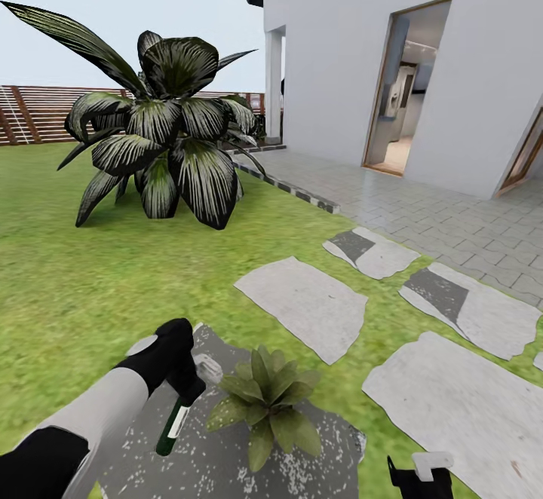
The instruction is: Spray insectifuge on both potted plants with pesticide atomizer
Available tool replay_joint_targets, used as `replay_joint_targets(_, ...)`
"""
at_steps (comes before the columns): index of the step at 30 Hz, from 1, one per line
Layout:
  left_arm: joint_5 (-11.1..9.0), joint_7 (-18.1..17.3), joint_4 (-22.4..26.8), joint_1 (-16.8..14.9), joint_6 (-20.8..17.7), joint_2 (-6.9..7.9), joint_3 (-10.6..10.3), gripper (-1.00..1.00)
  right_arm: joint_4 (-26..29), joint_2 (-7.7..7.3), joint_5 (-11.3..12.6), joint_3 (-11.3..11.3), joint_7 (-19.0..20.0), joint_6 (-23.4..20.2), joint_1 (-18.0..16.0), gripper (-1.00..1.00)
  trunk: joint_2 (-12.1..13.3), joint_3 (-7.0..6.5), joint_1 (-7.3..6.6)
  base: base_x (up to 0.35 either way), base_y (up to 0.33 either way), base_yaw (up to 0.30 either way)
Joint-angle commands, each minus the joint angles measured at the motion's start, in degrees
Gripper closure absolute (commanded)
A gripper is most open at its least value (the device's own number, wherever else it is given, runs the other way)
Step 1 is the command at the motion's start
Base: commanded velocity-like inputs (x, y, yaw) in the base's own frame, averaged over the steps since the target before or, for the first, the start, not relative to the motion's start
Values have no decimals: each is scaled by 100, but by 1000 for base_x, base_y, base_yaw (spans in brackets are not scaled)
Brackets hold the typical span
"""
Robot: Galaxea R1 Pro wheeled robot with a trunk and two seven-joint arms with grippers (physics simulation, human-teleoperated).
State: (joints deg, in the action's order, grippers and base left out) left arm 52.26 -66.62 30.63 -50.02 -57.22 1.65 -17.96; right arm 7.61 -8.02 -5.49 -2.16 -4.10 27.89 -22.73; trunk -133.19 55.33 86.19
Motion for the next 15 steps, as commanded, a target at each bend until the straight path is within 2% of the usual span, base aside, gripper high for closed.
replay_joint_targets(1,55,-53,12,4,-22,-11,-34,100,-5,2,-58,-21,-30,14,-3,-100,-2,6,-1,0,0,0)
replay_joint_targets(7,56,-44,-3,73,-17,17,-50,100,4,2,-40,-21,-30,14,-4,-100,-2,4,-1,0,0,-18)
replay_joint_targets(15,56,-41,-16,88,-17,71,-55,100,4,2,-32,-21,-30,14,-3,-100,-2,-21,-1,0,0,-239)
